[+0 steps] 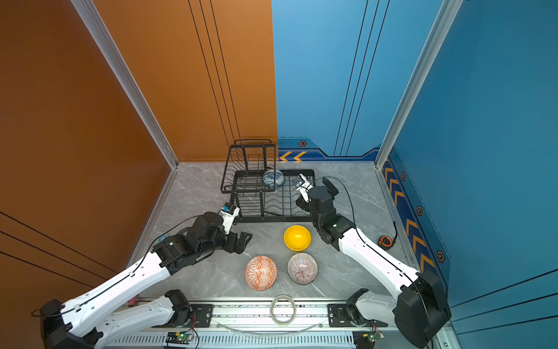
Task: Load the bowls into the dish rack
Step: 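Reach the left gripper to the yellow bowl rim while the right gripper withdraws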
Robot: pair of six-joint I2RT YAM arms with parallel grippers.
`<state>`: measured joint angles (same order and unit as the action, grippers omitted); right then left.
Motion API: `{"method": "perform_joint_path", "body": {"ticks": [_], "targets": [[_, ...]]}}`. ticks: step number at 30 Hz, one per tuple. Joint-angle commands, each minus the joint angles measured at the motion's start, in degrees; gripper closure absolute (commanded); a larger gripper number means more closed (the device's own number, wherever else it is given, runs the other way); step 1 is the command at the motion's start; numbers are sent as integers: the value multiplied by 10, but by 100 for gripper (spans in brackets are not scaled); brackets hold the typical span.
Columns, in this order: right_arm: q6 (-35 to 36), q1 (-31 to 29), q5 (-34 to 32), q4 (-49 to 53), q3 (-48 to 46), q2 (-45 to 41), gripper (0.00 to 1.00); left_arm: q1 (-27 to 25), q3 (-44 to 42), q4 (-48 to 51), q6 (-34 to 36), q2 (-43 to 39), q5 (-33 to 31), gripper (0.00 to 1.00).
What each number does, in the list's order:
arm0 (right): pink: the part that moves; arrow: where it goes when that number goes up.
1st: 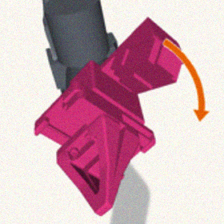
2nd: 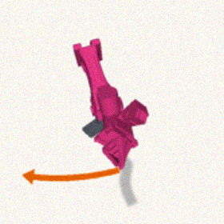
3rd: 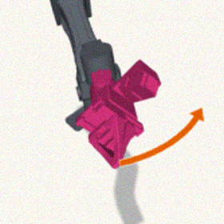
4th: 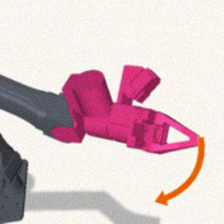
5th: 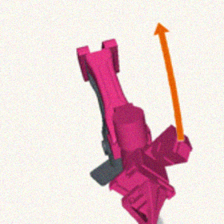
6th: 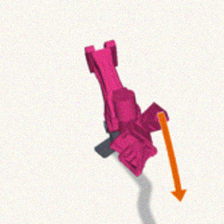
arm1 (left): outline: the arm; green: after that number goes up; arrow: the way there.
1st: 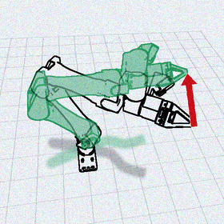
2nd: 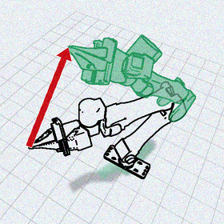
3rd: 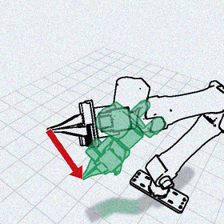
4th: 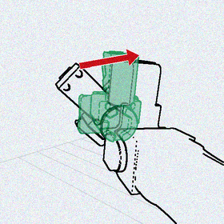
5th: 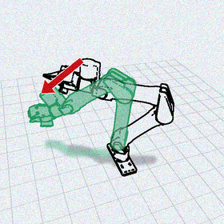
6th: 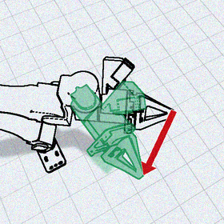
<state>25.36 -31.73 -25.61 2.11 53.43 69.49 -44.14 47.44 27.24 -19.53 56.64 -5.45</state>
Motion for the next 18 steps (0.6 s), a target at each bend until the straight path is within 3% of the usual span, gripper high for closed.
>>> {"method": "perform_joint_path", "body": {"ticks": [1, 11, 18], "targets": [[-199, 33, 100, 197, 57, -19, 0, -19, 30, 0, -12, 31, -21, 2], [-311, 110, 301, 250, 59, -38, 0, -38, 37, -100, -42, 130, 31, 2], [-313, 127, 346, 249, 53, -47, 0, -49, 44, -187, -61, 211, 49, 2]]}}
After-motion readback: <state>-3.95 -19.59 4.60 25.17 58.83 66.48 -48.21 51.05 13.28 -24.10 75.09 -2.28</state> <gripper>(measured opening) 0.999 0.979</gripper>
